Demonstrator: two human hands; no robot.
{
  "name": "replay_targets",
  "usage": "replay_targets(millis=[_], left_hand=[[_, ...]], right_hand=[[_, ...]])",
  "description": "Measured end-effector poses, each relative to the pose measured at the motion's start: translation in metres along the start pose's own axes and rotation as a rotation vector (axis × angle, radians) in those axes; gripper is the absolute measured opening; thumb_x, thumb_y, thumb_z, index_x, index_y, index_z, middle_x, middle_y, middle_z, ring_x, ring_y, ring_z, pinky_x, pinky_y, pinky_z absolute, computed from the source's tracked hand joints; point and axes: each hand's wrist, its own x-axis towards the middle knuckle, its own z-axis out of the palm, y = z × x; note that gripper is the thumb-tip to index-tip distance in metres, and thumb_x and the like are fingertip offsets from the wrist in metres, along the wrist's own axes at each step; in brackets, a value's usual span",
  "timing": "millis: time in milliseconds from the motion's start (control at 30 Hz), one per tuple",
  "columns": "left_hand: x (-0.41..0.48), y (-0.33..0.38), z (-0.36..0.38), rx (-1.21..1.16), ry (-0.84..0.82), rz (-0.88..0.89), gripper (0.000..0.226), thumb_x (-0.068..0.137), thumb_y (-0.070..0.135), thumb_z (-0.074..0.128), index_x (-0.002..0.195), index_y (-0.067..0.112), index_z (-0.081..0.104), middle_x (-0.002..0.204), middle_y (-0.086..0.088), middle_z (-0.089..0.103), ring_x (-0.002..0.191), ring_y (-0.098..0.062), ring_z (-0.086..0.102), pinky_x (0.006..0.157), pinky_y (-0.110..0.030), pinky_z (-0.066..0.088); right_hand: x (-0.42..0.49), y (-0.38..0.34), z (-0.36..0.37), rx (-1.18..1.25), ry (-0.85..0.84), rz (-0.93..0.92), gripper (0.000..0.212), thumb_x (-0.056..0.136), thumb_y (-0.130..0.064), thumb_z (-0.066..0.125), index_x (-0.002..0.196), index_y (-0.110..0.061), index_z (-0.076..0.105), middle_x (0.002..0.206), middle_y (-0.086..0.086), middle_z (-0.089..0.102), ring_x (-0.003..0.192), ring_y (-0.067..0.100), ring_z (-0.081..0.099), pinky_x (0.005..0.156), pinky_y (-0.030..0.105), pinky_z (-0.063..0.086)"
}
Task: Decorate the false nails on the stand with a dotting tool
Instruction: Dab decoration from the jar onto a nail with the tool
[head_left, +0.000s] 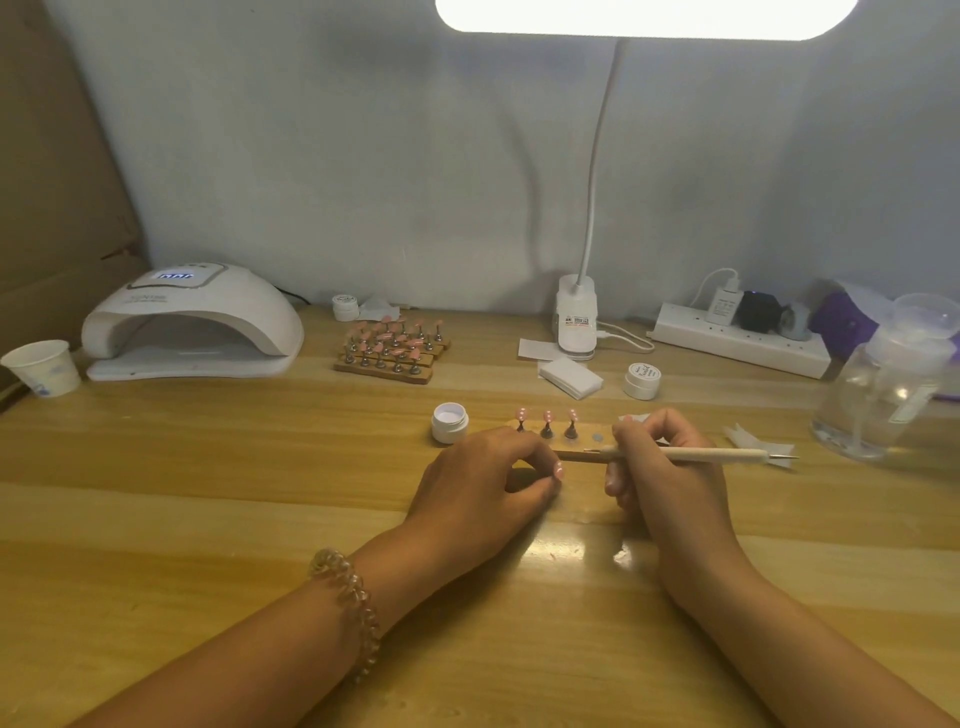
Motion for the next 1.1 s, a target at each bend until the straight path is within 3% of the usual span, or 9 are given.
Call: replay_targets(millis=[333, 533, 667, 767, 833, 900, 1000, 1100], left_hand=[[-0.002, 0.001, -0.001, 0.074, 0.029, -0.028, 0.007, 0.085, 0.044, 0.071, 0.090, 0.038, 0.072, 0.097, 0.020, 0.062, 0.071, 0.016, 0.048, 0.057, -0.012, 0.027], [-0.005, 0.000, -0.008, 0.082, 0.039, -0.024, 0.013, 0.085, 0.042, 0.071, 0.096, 0.037, 0.066, 0.097, 0.022, 0.061, 0.070, 0.011, 0.047, 0.062, -0.013, 0.032], [0.000, -0.012, -0.023, 0.124, 0.284, -0.131, 0.029, 0.078, 0.033, 0.072, 0.095, 0.032, 0.049, 0.093, 0.018, 0.048, 0.078, 0.000, 0.047, 0.062, -0.018, 0.032], [0.005, -0.031, -0.035, 0.139, 0.357, -0.304, 0.048, 0.075, 0.037, 0.076, 0.113, 0.025, 0.049, 0.113, 0.008, 0.048, 0.106, -0.017, 0.048, 0.082, -0.025, 0.036], [0.007, -0.042, -0.038, 0.175, 0.251, -0.406, 0.061, 0.076, 0.047, 0.075, 0.126, 0.026, 0.048, 0.126, 0.005, 0.049, 0.119, -0.019, 0.044, 0.096, -0.030, 0.036], [0.008, -0.046, -0.037, 0.203, 0.161, -0.435, 0.062, 0.076, 0.055, 0.072, 0.128, 0.029, 0.050, 0.129, 0.008, 0.055, 0.121, -0.019, 0.048, 0.101, -0.035, 0.039], [0.009, -0.045, -0.035, 0.163, 0.138, -0.366, 0.040, 0.079, 0.049, 0.073, 0.110, 0.031, 0.054, 0.115, 0.012, 0.061, 0.105, -0.016, 0.057, 0.089, -0.036, 0.046], [0.005, -0.037, -0.035, 0.124, 0.104, -0.263, 0.037, 0.075, 0.045, 0.073, 0.094, 0.030, 0.046, 0.095, 0.013, 0.056, 0.085, -0.012, 0.054, 0.067, -0.029, 0.044]], right_hand=[[0.000, 0.001, -0.002, -0.048, -0.036, -0.052, 0.030, 0.096, -0.025, 0.062, 0.072, -0.014, 0.047, 0.046, -0.001, 0.050, 0.039, 0.005, 0.042, 0.039, 0.016, 0.033], [-0.002, 0.001, -0.004, -0.078, -0.048, -0.090, 0.032, 0.091, -0.039, 0.065, 0.076, -0.012, 0.057, 0.048, -0.003, 0.052, 0.042, 0.004, 0.044, 0.040, 0.015, 0.034], [-0.003, 0.002, -0.005, -0.068, -0.049, -0.112, 0.032, 0.090, -0.042, 0.063, 0.078, -0.013, 0.062, 0.051, -0.002, 0.056, 0.043, 0.004, 0.046, 0.040, 0.015, 0.035], [-0.002, 0.004, -0.005, -0.060, -0.047, -0.131, 0.032, 0.098, -0.038, 0.054, 0.082, -0.013, 0.066, 0.055, -0.002, 0.060, 0.043, 0.006, 0.047, 0.040, 0.015, 0.036], [-0.002, 0.004, -0.005, -0.069, -0.050, -0.151, 0.033, 0.102, -0.034, 0.047, 0.084, -0.015, 0.066, 0.057, -0.001, 0.062, 0.042, 0.007, 0.047, 0.041, 0.016, 0.037], [-0.003, 0.004, -0.004, -0.094, -0.065, -0.186, 0.030, 0.104, -0.031, 0.045, 0.087, -0.015, 0.063, 0.060, -0.001, 0.064, 0.042, 0.008, 0.047, 0.041, 0.017, 0.038], [-0.005, 0.003, -0.002, -0.153, -0.088, -0.258, 0.018, 0.101, -0.028, 0.049, 0.090, -0.014, 0.053, 0.066, 0.001, 0.069, 0.041, 0.008, 0.049, 0.042, 0.019, 0.040], [-0.010, 0.000, 0.002, -0.175, -0.136, -0.331, 0.021, 0.096, -0.026, 0.057, 0.085, -0.010, 0.051, 0.067, 0.005, 0.069, 0.045, 0.005, 0.053, 0.048, 0.019, 0.043]])
